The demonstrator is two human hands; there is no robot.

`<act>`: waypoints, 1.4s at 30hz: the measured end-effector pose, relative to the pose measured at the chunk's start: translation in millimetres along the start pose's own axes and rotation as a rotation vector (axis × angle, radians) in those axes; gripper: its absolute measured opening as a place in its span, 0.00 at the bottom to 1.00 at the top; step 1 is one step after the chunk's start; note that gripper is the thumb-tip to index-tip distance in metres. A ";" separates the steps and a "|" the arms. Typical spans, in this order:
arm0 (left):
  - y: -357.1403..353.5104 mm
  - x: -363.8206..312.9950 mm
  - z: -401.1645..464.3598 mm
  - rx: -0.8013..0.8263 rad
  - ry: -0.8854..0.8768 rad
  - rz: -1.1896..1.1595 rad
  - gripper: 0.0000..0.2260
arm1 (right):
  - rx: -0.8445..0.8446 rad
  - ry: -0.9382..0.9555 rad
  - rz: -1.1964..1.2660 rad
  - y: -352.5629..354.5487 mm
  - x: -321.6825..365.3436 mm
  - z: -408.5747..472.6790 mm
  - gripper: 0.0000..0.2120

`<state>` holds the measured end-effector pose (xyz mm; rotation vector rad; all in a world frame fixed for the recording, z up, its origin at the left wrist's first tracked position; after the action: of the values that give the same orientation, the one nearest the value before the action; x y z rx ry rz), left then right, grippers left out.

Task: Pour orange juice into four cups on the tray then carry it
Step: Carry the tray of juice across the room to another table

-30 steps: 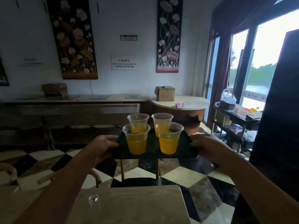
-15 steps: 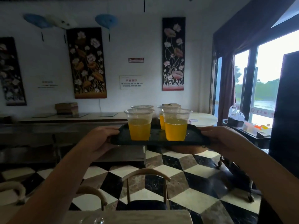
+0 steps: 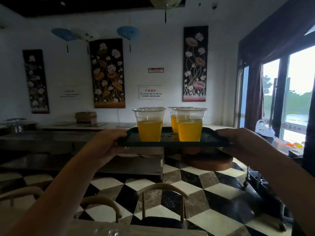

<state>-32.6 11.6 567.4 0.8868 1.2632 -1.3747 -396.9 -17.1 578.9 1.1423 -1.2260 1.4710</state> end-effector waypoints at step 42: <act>222.6 -97.7 -462.4 -1.040 -0.110 -0.021 0.09 | 0.762 -0.155 -0.091 -354.8 -103.3 -189.0 0.14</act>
<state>150.0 499.6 529.6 0.0678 1.6262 -0.5886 -52.0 207.3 524.6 1.8070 -0.6880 1.8664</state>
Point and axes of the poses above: each hand's wrist, its own z-axis towards the middle knuckle, its own y-axis out of the back of the hand, x = y × z, the point moved 1 cm from there along z, towards the middle knuckle, and after that the axes turned 3 degrees about -z, right-handed, at the moved point
